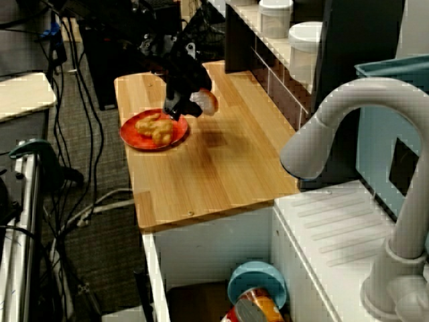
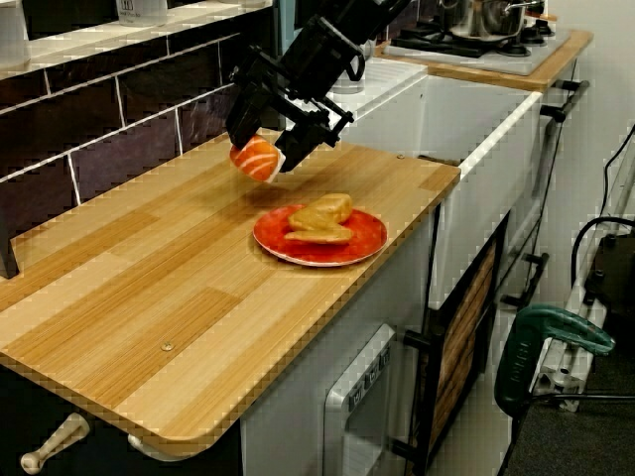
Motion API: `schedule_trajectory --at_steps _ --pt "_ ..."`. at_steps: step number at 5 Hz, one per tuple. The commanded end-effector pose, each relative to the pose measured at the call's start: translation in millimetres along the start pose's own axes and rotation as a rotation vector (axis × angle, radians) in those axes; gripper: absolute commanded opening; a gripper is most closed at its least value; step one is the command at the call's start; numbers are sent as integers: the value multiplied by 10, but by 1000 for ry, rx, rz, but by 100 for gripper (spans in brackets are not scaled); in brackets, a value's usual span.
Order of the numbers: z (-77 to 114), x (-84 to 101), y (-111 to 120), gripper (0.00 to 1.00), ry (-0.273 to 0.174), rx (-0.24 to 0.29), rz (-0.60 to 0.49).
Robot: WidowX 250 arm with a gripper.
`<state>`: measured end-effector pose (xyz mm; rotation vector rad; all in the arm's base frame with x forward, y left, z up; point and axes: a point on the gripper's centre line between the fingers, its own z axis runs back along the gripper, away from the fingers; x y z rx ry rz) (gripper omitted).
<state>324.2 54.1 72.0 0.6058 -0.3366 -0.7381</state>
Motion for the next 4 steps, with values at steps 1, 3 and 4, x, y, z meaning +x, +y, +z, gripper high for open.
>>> schedule_trajectory --at_steps 1,3,4 --pt "-9 -7 13 0 -3 68 44" --pt "-87 43 -61 0 14 81 43" --pt "-107 41 -68 0 12 86 46"
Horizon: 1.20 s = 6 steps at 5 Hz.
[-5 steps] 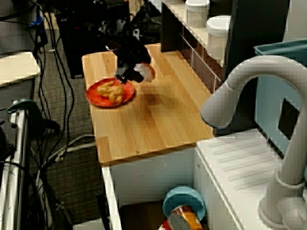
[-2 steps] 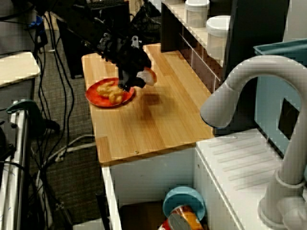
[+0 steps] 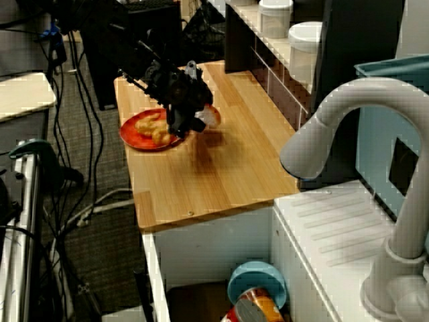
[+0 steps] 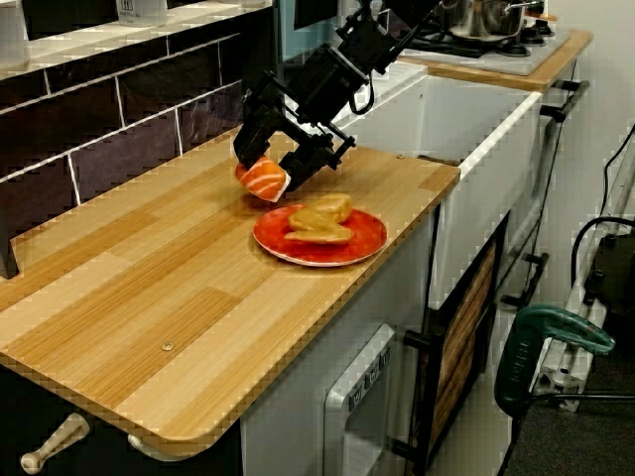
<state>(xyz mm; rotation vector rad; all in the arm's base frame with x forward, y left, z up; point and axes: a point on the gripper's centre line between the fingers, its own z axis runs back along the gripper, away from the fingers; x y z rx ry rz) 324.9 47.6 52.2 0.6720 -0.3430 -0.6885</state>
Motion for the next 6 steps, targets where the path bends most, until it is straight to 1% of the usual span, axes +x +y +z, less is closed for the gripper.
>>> schedule_trajectory --at_steps 1,2,5,6 --pt "4 8 103 0 -15 17 22" --pt "5 13 114 0 -18 17 29" --pt "-79 43 108 0 -5 20 54" --pt "-79 42 118 0 -3 17 60"
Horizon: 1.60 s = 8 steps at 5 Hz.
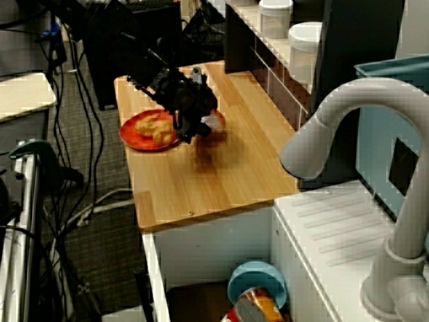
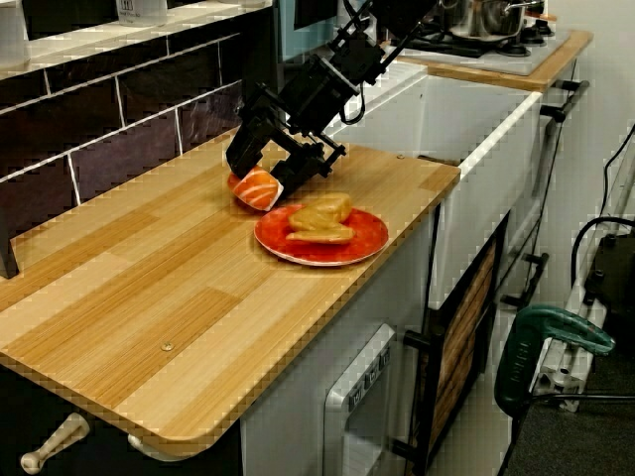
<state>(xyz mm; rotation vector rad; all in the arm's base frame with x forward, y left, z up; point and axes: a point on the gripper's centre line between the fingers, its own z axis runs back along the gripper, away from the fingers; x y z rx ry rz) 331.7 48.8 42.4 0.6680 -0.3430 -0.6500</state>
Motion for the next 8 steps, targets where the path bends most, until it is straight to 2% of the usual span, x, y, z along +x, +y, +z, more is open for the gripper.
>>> schedule_trajectory --at_steps 1,3,4,7,8 --pt "38 11 147 0 -19 19 28" --pt "10 34 142 0 -12 28 35" --pt "10 39 153 100 -9 24 40" --pt "32 33 174 100 -12 16 47" --pt "76 20 224 100 -13 -7 50"
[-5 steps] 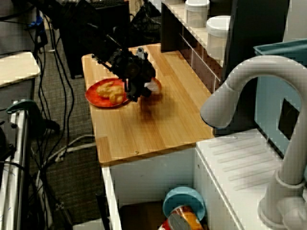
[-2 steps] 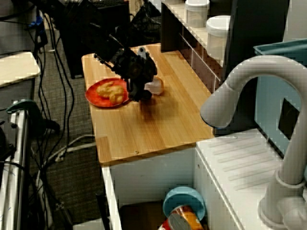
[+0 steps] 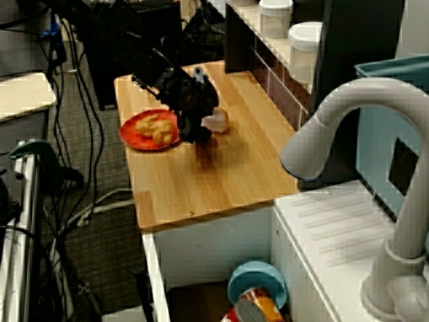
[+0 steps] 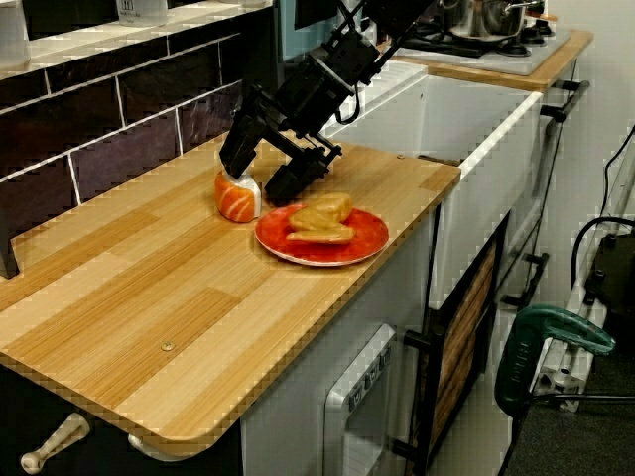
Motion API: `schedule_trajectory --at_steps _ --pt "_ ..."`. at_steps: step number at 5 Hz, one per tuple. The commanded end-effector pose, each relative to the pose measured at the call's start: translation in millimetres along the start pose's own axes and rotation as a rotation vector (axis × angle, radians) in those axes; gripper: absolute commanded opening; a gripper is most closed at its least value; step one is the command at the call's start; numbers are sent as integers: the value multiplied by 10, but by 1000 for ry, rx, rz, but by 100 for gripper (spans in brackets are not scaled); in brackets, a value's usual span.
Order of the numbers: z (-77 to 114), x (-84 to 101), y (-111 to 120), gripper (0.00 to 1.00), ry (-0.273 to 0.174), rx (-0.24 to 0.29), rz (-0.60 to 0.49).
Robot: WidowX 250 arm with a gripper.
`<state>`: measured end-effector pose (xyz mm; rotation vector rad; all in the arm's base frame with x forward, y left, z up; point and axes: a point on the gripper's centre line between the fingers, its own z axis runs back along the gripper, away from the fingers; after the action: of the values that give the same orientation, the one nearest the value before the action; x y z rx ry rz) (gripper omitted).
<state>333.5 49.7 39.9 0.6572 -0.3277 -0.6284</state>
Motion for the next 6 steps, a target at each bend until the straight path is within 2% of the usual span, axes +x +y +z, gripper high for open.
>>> schedule_trajectory --at_steps 1,2,3,5,6 --pt "164 -24 323 100 -60 -87 4" --pt "162 -48 381 100 -85 -166 -23" --pt "142 -52 459 100 -90 -229 -25" --pt "72 -29 513 100 -75 -291 -15" --pt "78 6 536 100 -71 -348 -26"
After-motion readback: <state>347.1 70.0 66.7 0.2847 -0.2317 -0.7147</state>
